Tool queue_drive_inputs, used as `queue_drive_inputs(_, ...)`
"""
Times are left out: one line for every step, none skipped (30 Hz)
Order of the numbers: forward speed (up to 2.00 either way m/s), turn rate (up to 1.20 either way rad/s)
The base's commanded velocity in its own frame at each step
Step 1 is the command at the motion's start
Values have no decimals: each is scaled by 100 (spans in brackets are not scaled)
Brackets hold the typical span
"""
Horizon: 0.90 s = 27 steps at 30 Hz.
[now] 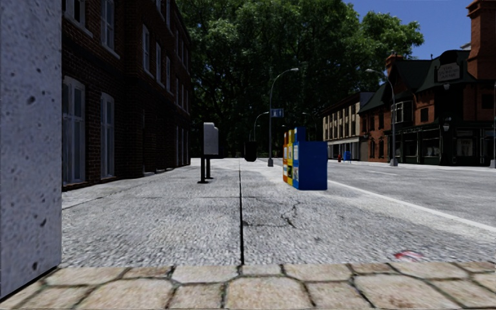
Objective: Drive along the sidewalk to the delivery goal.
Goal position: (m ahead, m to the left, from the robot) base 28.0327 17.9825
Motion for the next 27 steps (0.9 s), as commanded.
queue_drive_inputs(200,0)
queue_drive_inputs(200,0)
queue_drive_inputs(200,0)
queue_drive_inputs(200,0)
queue_drive_inputs(200,0)
queue_drive_inputs(200,0)
queue_drive_inputs(200,0)
queue_drive_inputs(200,0)
queue_drive_inputs(200,0)
queue_drive_inputs(200,0)
queue_drive_inputs(200,0)
queue_drive_inputs(200,0)
queue_drive_inputs(200,0)
queue_drive_inputs(200,0)
queue_drive_inputs(200,0)
queue_drive_inputs(200,0)
queue_drive_inputs(200,0)
queue_drive_inputs(200,0)
queue_drive_inputs(200,0)
queue_drive_inputs(200,0)
queue_drive_inputs(200,0)
queue_drive_inputs(200,0)
queue_drive_inputs(200,0)
queue_drive_inputs(200,0)
queue_drive_inputs(200,0)
queue_drive_inputs(200,0)
queue_drive_inputs(200,0)
